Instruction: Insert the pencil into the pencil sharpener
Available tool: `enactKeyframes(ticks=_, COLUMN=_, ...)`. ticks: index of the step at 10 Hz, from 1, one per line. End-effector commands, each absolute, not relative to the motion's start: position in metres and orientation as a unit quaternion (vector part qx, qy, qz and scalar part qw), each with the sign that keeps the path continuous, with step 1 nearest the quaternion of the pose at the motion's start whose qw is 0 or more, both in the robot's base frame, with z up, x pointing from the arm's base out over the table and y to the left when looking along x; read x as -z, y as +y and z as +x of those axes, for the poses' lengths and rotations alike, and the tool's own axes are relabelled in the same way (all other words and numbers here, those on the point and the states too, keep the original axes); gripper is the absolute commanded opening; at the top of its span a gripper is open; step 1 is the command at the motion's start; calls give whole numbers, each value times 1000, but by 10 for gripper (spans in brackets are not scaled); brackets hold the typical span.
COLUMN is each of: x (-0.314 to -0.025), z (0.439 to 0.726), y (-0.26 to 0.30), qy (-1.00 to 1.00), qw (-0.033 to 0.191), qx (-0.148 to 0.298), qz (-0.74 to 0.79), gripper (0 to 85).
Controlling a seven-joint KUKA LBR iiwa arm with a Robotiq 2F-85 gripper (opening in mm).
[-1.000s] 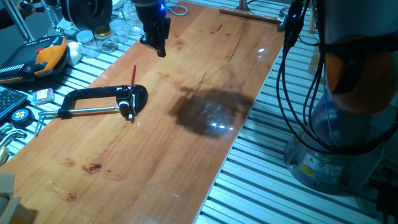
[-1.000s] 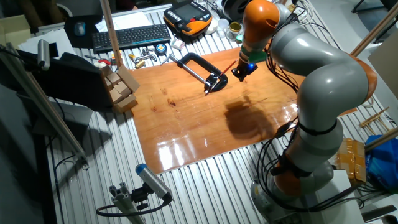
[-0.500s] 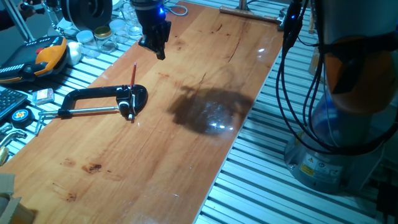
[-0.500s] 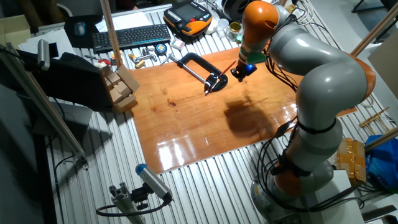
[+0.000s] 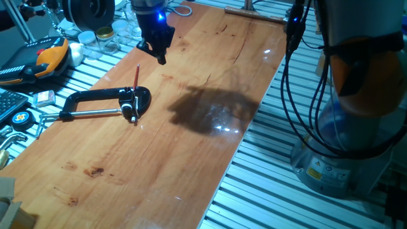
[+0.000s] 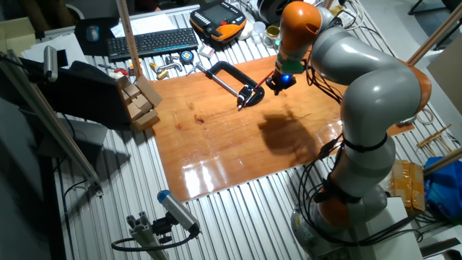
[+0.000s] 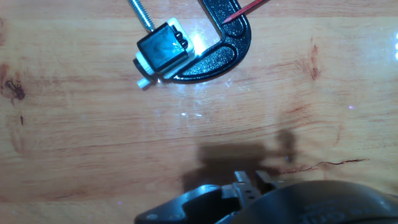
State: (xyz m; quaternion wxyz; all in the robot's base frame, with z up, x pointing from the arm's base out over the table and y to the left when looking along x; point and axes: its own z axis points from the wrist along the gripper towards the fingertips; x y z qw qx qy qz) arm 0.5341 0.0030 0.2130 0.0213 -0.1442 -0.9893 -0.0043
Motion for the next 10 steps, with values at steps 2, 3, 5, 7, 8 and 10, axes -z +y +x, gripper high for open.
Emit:
enactKeyframes(ticks=2, x=-211, z=542, y=-5, qy=-986, qw=16, qx=6, qz=-168, gripper=0)
enactKeyframes(ticks=3, x=-209, z=546, y=-8, qy=-984, qw=15, qx=2, qz=-175, gripper=0)
enactKeyframes(ticks=5, x=-201, z=551, y=-7, qy=-977, qw=-2, qx=-5, qz=-212, gripper=0)
enactKeyframes(ticks=7, x=-192, z=553, y=-6, qy=-973, qw=-9, qx=-4, qz=-232, gripper=0)
enactKeyframes(ticks=8, x=-187, z=554, y=-6, qy=-971, qw=-11, qx=-4, qz=-238, gripper=0)
enactKeyframes(ticks=10, x=-180, z=555, y=-8, qy=-969, qw=-12, qx=-2, qz=-246, gripper=0)
